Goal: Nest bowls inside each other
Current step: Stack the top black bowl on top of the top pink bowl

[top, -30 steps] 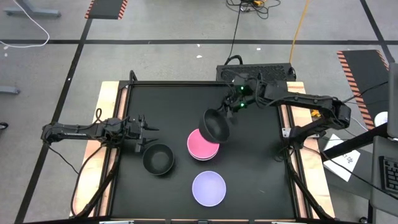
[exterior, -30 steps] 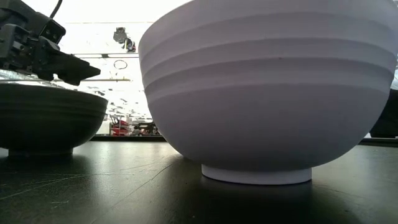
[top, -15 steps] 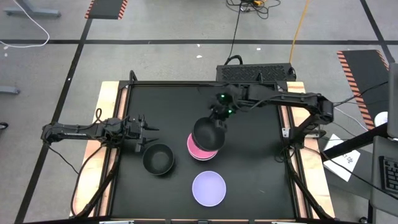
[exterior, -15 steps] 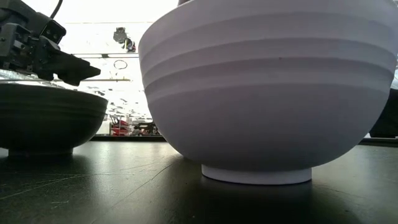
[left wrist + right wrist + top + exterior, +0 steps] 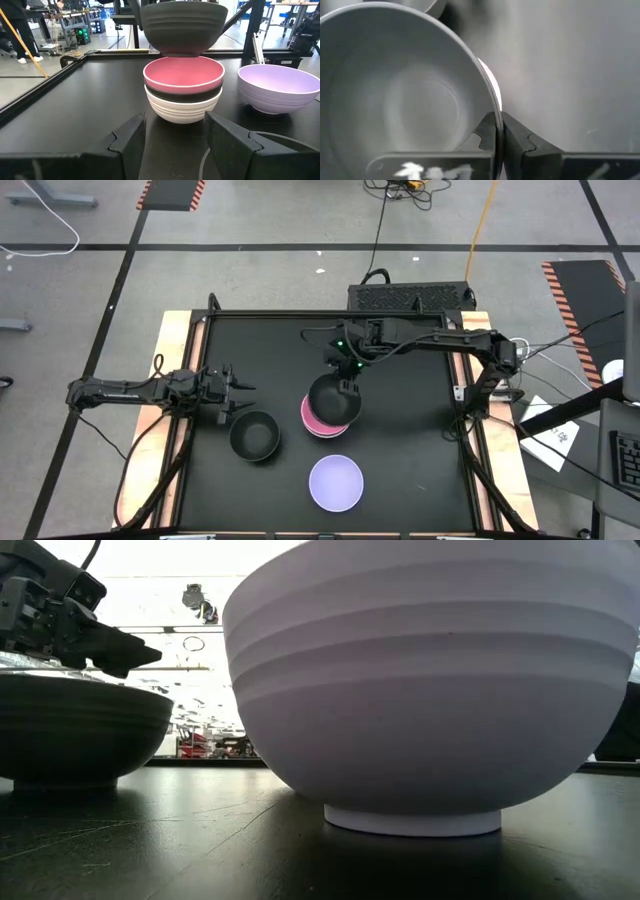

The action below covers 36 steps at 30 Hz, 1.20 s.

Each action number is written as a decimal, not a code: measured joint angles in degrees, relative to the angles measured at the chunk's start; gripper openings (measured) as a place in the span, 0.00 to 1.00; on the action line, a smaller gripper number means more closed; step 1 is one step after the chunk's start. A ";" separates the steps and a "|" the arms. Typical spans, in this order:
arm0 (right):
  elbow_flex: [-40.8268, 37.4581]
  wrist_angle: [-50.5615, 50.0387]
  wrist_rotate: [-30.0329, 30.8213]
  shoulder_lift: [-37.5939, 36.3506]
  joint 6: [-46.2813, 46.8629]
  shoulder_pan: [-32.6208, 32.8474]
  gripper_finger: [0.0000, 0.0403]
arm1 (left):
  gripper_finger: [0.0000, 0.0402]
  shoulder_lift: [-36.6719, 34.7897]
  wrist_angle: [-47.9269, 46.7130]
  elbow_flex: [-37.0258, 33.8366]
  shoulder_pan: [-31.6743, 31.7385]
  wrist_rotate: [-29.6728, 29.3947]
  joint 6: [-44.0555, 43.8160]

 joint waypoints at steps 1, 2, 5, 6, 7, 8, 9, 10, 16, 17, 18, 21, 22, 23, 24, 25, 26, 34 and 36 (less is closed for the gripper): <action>0.61 -0.48 -0.06 0.43 0.02 0.17 0.00 | 0.50 0.00 0.00 0.00 0.00 0.00 0.21; 0.96 -0.55 -0.04 0.79 -0.01 0.35 0.00 | 0.50 0.00 0.00 0.00 0.00 0.00 0.22; 1.08 -0.08 -0.08 1.85 -0.40 1.02 0.00 | 0.50 0.00 0.01 0.00 0.00 0.02 0.19; 1.09 0.53 -0.10 2.16 -0.43 1.23 0.00 | 0.50 0.00 0.00 0.00 0.00 0.02 0.17; 1.09 0.67 -0.07 2.46 -0.50 1.44 0.00 | 0.50 0.00 0.00 0.00 0.00 0.02 0.17; 1.09 0.44 -0.09 2.89 -0.67 1.61 0.00 | 0.50 0.00 0.00 0.00 0.00 0.02 0.17; 1.09 0.32 -0.09 3.31 -0.85 1.75 0.00 | 0.50 0.00 0.00 0.00 0.00 0.02 0.16; 1.15 0.42 -0.11 3.79 -1.05 1.81 0.00 | 0.50 0.00 0.00 0.00 0.00 0.02 0.14; 1.18 -1.56 -0.13 6.56 -1.25 1.94 0.00 | 0.50 0.00 -0.02 0.00 0.00 0.04 0.02; 1.18 -2.25 -0.05 6.76 -1.23 2.01 0.00 | 0.50 0.00 -0.04 0.00 0.00 0.04 0.02; 1.18 -2.99 -0.02 7.10 -1.29 2.05 0.00 | 0.50 0.00 -0.04 0.00 0.00 0.04 0.02; 1.18 -4.55 0.00 7.61 -1.27 2.16 0.00 | 0.50 0.00 -0.20 0.00 0.00 0.07 0.00; 1.18 -5.18 0.16 7.61 -1.27 2.18 0.00 | 0.50 0.00 -0.22 0.00 0.00 0.07 0.00; 1.18 -5.59 0.34 7.60 -1.23 2.18 0.00 | 0.50 0.00 -0.22 0.00 0.00 0.07 -0.02; 1.18 -5.68 1.08 7.55 -1.01 2.16 0.00 | 0.50 0.00 -0.24 0.02 0.00 0.08 -0.02; 1.18 -5.50 2.21 7.54 -0.62 2.16 0.00 | 0.50 0.00 -0.24 0.02 0.00 0.09 -0.02; 1.18 -5.54 3.32 7.49 -0.33 2.16 0.00 | 0.50 0.00 -0.26 0.02 0.00 0.08 -0.02; 1.15 -9.58 6.87 7.19 0.37 2.03 0.00 | 0.50 0.00 -0.31 0.02 0.00 0.09 -0.04; 1.15 -10.30 7.98 7.17 0.77 2.03 0.00 | 0.50 0.00 -0.32 0.02 0.00 0.09 -0.18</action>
